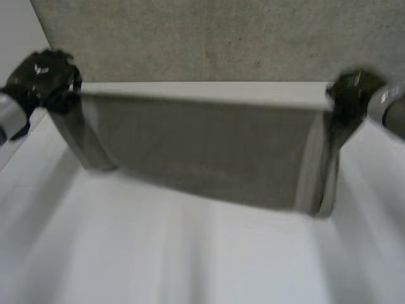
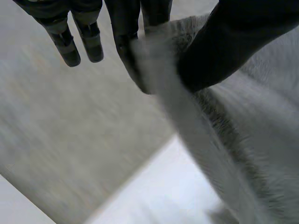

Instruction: Fold the towel.

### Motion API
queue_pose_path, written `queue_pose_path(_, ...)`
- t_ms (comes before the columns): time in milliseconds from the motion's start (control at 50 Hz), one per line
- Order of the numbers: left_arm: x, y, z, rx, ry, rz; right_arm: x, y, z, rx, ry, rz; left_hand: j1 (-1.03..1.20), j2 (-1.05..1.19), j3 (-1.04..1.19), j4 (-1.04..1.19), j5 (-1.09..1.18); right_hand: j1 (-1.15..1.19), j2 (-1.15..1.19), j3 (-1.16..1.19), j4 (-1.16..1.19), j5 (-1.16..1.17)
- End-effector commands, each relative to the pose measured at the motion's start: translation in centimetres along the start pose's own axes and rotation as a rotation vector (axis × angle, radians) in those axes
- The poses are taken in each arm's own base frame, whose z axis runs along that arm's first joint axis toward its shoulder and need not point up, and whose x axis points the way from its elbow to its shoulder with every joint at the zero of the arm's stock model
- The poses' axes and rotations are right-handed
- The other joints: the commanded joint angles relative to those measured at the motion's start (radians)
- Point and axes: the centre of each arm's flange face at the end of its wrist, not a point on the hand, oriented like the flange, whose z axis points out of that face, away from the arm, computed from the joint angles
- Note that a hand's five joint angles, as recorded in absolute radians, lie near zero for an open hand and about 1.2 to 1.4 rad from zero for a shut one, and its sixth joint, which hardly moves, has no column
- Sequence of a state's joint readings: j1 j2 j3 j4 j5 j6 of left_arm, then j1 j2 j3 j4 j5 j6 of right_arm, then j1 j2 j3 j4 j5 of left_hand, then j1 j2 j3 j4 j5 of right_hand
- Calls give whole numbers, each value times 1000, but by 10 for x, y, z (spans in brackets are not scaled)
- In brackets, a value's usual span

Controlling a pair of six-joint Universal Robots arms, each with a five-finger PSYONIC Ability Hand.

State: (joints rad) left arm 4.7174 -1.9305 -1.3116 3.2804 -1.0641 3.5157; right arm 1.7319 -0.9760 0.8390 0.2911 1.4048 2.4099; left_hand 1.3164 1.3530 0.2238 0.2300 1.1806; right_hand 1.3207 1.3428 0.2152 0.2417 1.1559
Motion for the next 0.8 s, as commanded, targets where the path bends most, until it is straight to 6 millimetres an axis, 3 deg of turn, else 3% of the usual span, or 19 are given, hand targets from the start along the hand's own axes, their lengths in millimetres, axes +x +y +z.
queue_pose_path(20,-21,-91,50,445,-224,104,82,-120,1,592,518,-169,80,43,-49,-55,41,76,53,-41,-67,66)
queue_pose_path(60,-33,-146,38,667,-256,58,88,-152,-21,720,570,-189,80,43,-49,-55,41,76,53,-41,-67,66)
queue_pose_path(80,-33,-146,38,668,-256,58,88,-153,-21,720,570,-189,80,43,-49,-55,41,76,53,-41,-67,66)
queue_pose_path(100,-40,-174,22,752,-252,22,81,-155,-25,732,534,-198,80,43,-49,-55,41,76,53,-41,-67,66)
queue_pose_path(160,-43,-194,9,814,-208,-74,61,-138,-19,684,425,-201,80,43,-49,-55,41,76,53,-41,-67,66)
queue_pose_path(240,-40,-183,14,784,-163,-96,42,-111,-13,597,322,-190,80,43,-49,-55,41,76,53,-41,-67,66)
queue_pose_path(340,-31,-141,21,665,-108,-93,8,-73,-16,474,188,-170,80,43,-49,-55,41,76,53,-41,-67,66)
queue_pose_path(380,-23,-102,24,565,-77,-88,-3,-60,-16,439,148,-161,80,43,-49,-55,41,76,53,-41,-67,66)
queue_pose_path(400,-23,-102,24,564,-77,-88,-4,-60,-16,439,148,-161,80,43,-49,-55,41,76,53,-41,-67,66)
queue_pose_path(440,-10,-64,26,464,-34,-78,-22,-34,-16,373,81,-145,80,43,-49,-55,41,76,53,-41,-67,66)
queue_pose_path(460,-10,-64,26,464,-34,-78,-22,-34,-16,373,81,-145,80,43,-49,-55,41,76,53,-41,-67,66)
queue_pose_path(480,-1,-44,26,410,-14,-79,-28,-18,-16,331,55,-135,80,43,-49,-55,41,76,53,-41,-67,66)
queue_pose_path(500,-1,-44,26,409,-13,-80,-32,0,-16,282,33,-124,80,43,-49,-55,41,76,53,-41,-67,66)
queue_pose_path(540,15,2,22,286,15,-78,-38,18,-18,237,3,-111,80,43,-49,-55,41,76,53,-41,-67,66)
queue_pose_path(560,15,2,22,286,15,-78,-38,18,-18,236,2,-111,80,43,-49,-55,41,76,53,-41,-67,66)
queue_pose_path(600,25,49,14,162,22,-48,-57,47,-24,173,-80,-86,80,43,-49,-55,41,76,53,-41,-67,66)
queue_pose_path(620,25,49,14,161,22,-47,-57,47,-24,172,-81,-86,80,43,-49,-55,41,76,53,-41,-67,66)
queue_pose_path(700,48,97,-1,23,60,10,-86,84,-33,106,-172,-54,80,43,-49,-55,41,76,53,-41,-67,66)
queue_pose_path(800,61,111,-11,-28,86,53,-102,103,-39,75,-191,-38,80,43,-49,-55,41,76,53,-41,-67,66)
